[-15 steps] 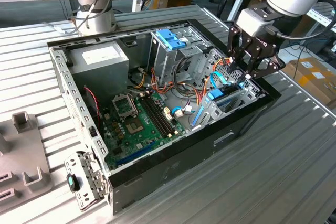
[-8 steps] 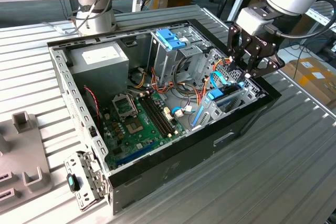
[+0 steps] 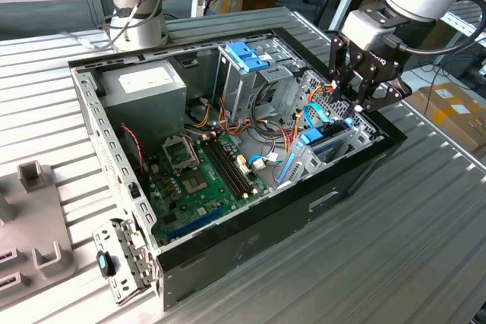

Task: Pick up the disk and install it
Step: 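Insert the second disk wire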

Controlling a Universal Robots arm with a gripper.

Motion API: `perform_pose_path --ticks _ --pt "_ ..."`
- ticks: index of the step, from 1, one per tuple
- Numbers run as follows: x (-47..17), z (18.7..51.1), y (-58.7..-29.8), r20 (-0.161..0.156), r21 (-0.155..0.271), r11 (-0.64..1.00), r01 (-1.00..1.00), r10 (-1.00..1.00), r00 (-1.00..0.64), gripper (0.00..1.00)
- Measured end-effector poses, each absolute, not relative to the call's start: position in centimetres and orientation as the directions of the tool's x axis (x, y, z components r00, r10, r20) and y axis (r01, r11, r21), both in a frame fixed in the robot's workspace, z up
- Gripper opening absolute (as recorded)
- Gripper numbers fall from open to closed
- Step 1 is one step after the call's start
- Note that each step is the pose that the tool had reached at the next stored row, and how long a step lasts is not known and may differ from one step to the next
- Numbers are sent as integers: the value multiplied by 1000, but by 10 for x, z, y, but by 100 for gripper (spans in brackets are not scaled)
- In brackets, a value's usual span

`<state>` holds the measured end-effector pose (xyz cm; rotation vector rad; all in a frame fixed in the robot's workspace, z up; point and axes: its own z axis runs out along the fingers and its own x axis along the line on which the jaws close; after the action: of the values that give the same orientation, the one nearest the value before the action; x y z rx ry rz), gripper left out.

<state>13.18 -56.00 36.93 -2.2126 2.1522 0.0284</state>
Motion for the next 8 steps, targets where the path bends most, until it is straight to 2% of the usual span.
perform_pose_path --ticks 8 --pt "133 369 -560 -51 -26 -27 -999 -998 29 42"
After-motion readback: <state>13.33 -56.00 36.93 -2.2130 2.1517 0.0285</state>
